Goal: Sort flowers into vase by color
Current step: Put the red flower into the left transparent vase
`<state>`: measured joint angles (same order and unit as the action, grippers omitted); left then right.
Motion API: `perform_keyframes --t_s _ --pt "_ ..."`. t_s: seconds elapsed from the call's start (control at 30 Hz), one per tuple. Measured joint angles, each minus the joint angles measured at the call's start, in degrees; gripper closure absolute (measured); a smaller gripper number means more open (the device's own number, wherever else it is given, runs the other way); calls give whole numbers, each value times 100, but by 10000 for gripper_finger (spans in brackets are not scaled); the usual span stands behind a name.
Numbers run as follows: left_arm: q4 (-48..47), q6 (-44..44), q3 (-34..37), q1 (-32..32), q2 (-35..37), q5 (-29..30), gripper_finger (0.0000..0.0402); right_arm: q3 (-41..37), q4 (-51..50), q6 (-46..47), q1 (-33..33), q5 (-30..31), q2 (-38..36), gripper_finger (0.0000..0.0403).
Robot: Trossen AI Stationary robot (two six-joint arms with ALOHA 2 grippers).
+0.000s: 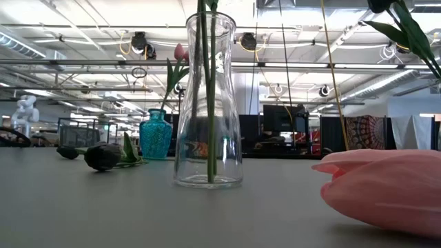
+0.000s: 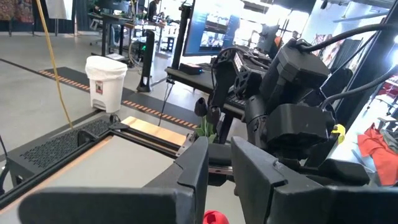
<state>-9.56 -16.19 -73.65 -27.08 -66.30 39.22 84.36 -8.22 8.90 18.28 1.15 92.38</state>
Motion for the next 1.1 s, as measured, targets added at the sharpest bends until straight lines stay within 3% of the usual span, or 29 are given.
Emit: perform_keyframes --t_s 0.73,1.1 --pt "-2 4 0 -2 0 1 326 0 -496 245 24 3 -135 224" --pt "-48 7 0 -2 0 2 326 0 -783 245 20 7 -323 217"
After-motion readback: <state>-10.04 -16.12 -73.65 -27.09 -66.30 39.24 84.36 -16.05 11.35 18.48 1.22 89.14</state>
